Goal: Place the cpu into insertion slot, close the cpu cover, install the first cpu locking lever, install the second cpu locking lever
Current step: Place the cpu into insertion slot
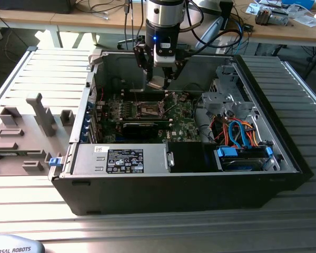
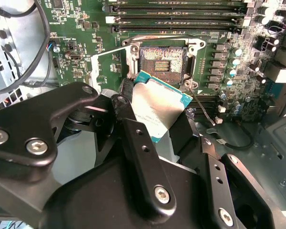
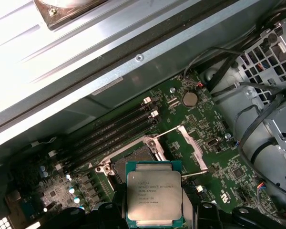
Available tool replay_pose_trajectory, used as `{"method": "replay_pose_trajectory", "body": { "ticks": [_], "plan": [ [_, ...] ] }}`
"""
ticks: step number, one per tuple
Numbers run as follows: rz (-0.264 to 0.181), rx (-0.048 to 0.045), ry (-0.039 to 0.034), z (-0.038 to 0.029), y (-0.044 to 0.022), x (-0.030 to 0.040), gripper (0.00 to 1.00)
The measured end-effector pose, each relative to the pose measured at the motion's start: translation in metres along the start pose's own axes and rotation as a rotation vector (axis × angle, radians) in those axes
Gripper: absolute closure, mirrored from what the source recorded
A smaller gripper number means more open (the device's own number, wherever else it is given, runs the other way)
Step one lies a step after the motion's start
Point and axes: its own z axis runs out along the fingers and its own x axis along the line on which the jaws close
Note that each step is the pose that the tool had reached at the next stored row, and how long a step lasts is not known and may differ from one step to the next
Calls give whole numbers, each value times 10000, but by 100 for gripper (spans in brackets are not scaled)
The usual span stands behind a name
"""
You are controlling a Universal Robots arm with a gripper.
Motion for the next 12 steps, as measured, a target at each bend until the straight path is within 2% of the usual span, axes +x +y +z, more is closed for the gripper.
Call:
{"method": "replay_pose_trajectory", "body": {
  "ticks": [12],
  "plan": [
    [100, -2, -5, 0, 0, 0, 46]
  ]
}}
